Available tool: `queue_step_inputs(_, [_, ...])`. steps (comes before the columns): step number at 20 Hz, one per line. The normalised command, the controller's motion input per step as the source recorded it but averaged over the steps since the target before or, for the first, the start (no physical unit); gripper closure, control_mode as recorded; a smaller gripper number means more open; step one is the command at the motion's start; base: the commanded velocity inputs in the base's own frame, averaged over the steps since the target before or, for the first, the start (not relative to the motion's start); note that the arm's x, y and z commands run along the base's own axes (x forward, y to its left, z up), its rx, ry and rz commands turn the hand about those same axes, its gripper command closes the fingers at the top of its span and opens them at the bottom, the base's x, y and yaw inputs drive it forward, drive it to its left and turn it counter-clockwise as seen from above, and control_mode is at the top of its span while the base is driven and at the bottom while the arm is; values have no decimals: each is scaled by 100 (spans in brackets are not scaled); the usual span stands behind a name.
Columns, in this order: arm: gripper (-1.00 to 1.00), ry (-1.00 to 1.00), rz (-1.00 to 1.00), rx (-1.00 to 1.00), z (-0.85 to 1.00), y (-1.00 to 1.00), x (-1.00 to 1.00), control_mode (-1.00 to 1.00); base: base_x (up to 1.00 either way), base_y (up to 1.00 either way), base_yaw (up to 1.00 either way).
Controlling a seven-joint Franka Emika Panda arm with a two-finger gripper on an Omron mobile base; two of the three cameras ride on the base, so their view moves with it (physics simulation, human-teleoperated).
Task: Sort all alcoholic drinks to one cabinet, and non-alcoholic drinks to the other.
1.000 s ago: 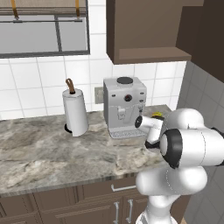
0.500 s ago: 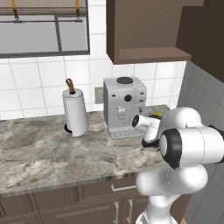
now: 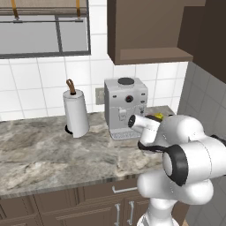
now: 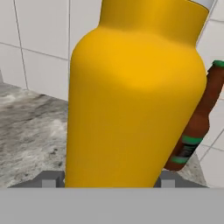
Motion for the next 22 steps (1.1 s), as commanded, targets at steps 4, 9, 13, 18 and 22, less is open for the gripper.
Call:
queue_step_inputs(4, [100, 6, 7, 0, 35, 18, -19, -100, 0, 0, 0])
queue_step_inputs(9, [100, 8, 9, 0, 36, 18, -23, -100, 0, 0, 0])
queue_step_inputs(13, [100, 11, 11, 0, 41, 10, -19, -100, 0, 0, 0])
queue_step_inputs(18, [100, 5, 13, 0, 45, 4, -20, -100, 0, 0, 0])
queue_step_inputs(22, [100, 0, 15, 0, 44, 1, -25, -100, 0, 0, 0])
